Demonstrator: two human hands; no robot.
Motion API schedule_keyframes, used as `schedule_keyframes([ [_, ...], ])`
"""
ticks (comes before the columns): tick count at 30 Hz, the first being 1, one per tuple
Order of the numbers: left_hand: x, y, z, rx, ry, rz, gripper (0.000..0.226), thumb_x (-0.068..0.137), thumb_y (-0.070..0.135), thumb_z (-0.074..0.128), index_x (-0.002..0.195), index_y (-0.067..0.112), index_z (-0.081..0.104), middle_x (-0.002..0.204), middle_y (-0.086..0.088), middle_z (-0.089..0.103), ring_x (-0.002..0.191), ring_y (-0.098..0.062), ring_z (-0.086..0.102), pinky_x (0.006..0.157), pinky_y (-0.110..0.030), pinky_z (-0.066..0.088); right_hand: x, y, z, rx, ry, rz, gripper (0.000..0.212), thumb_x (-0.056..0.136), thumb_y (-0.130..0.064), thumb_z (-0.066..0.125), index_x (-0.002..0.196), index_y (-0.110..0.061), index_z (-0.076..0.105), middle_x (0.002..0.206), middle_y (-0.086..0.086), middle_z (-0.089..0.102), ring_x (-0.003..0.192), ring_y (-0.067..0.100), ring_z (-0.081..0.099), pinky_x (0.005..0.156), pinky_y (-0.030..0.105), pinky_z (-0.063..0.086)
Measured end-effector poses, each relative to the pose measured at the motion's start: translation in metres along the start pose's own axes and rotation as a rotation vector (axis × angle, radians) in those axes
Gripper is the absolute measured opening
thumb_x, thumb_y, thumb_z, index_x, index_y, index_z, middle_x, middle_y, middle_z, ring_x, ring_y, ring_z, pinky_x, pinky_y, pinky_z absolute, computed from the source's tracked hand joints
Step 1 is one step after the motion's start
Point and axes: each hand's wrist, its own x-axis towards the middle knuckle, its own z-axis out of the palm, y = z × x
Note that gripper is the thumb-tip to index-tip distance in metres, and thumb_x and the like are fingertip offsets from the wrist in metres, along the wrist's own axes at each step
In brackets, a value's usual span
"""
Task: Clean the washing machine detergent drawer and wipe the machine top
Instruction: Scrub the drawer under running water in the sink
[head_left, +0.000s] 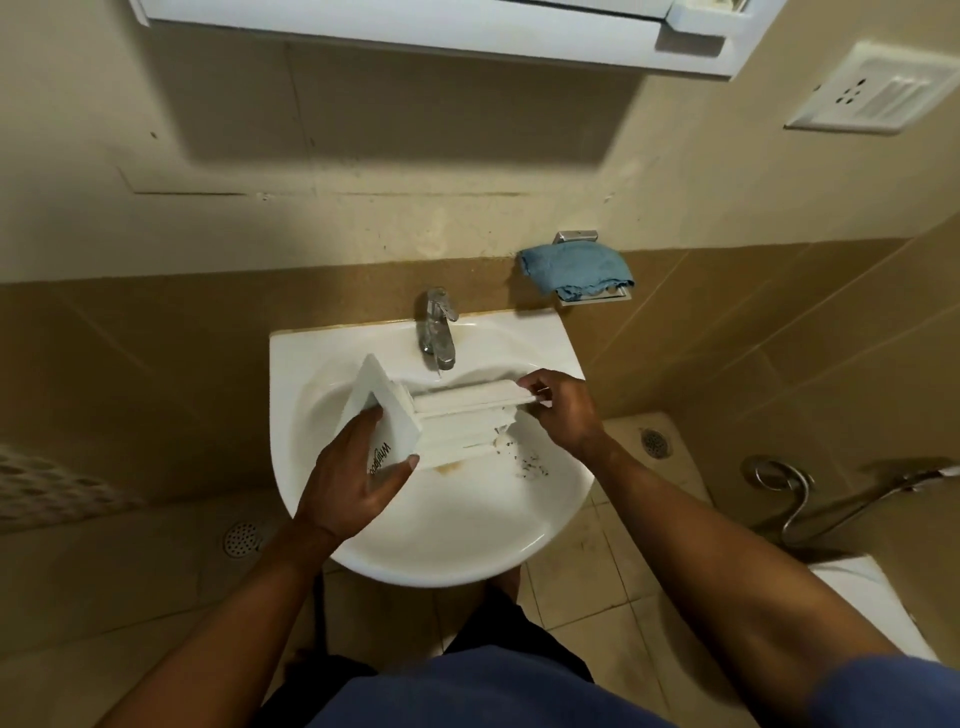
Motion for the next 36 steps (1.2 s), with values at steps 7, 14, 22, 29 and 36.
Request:
schedule_keyframes([
  [7,0.031,0.014,0.015,-0.023,0.174,-0.331,0.050,0.100,0.037,0.061,0.133,-0.001,0.058,0.123,-0.017,0.068,0.115,-0.035,0.064,0.101,-0.038,0.048,0.041,-0.005,0.001,-0.079,-0.196,-0.019,0.017,0.075,-0.005,0.086,0.090,-0.010,0.080,0.091,0.004,0.077,0.079,0.013,0.066,0.079,0.027,0.055],
  [14,0.043,0.014,0.029,0.008,0.216,-0.416,0.052,0.099,0.049,0.056,0.121,0.002,0.060,0.113,-0.017,0.069,0.108,-0.036,0.066,0.098,-0.040,0.049,0.078,-0.049,0.028,0.282,-0.125,0.269,0.010,0.088,-0.009,0.071,0.085,-0.010,0.080,0.084,0.002,0.077,0.083,0.017,0.070,0.085,0.027,0.054],
  [22,0.046,0.008,0.035,0.063,0.289,-0.510,0.074,0.098,0.068,0.042,0.134,0.005,0.056,0.124,-0.014,0.068,0.117,-0.030,0.064,0.103,-0.043,0.051,0.100,-0.101,0.067,1.419,-0.447,0.882,0.042,0.099,-0.016,0.031,0.110,0.012,0.060,0.099,0.026,0.070,0.091,0.040,0.070,0.103,0.052,0.053],
  [29,0.050,0.011,0.034,0.088,0.313,-0.501,0.069,0.100,0.066,0.042,0.130,0.005,0.056,0.117,-0.014,0.070,0.110,-0.029,0.066,0.097,-0.041,0.053,0.101,-0.117,0.063,1.543,-0.515,0.907,0.048,0.102,-0.018,0.025,0.091,0.009,0.063,0.080,0.023,0.073,0.070,0.034,0.076,0.068,0.043,0.063],
  [36,0.054,0.017,0.031,0.135,0.328,-0.474,0.056,0.102,0.054,0.049,0.123,0.003,0.059,0.107,-0.016,0.071,0.100,-0.032,0.068,0.086,-0.036,0.051,0.101,-0.118,0.066,1.506,-0.540,0.916,0.056,0.106,-0.023,0.024,0.089,0.011,0.065,0.083,0.027,0.074,0.073,0.037,0.076,0.064,0.045,0.063],
])
